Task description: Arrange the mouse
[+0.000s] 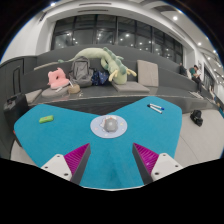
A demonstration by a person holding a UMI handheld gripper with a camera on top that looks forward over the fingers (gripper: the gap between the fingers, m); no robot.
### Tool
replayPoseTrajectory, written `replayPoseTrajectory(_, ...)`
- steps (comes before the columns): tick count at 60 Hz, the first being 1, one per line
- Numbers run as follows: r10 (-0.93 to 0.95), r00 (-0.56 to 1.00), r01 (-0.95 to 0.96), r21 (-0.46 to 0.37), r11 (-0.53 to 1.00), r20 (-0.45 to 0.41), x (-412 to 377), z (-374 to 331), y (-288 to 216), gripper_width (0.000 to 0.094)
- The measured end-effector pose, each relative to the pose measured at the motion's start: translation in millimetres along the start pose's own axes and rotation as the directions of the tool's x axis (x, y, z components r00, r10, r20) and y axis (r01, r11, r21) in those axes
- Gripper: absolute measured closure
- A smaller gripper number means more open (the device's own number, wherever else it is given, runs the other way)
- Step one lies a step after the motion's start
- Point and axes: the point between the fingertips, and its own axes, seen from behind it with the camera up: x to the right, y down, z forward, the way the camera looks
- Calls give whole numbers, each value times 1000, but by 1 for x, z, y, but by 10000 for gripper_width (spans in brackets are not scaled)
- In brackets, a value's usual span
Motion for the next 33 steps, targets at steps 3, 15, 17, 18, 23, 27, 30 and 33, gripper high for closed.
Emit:
replayPoseTrajectory(3, -2, 1000, 2, 6, 1000, -2, 4, -20, 4, 78)
replayPoseTrajectory(15, -3, 1000, 4, 35, 999, -30, 17, -65, 11, 77)
replayPoseTrajectory(17, -11, 999, 13, 45, 999, -40, 18, -69, 11, 79)
replayPoseTrajectory(18, -15, 999, 17, 49, 999, -45, 19, -71, 11, 78)
replayPoseTrajectory(23, -9, 999, 11, 40, 999, -44, 21, -79, 18, 78)
replayPoseTrajectory(27, -19, 998, 21, 28, 999, -57, 23, -81, 25, 78)
replayPoseTrajectory(30, -21, 997, 24, 40, 999, -69, 25, -83, 24, 76)
replayPoseTrajectory(33, -23, 996, 28, 48, 998, -92, 30, -86, 25, 76)
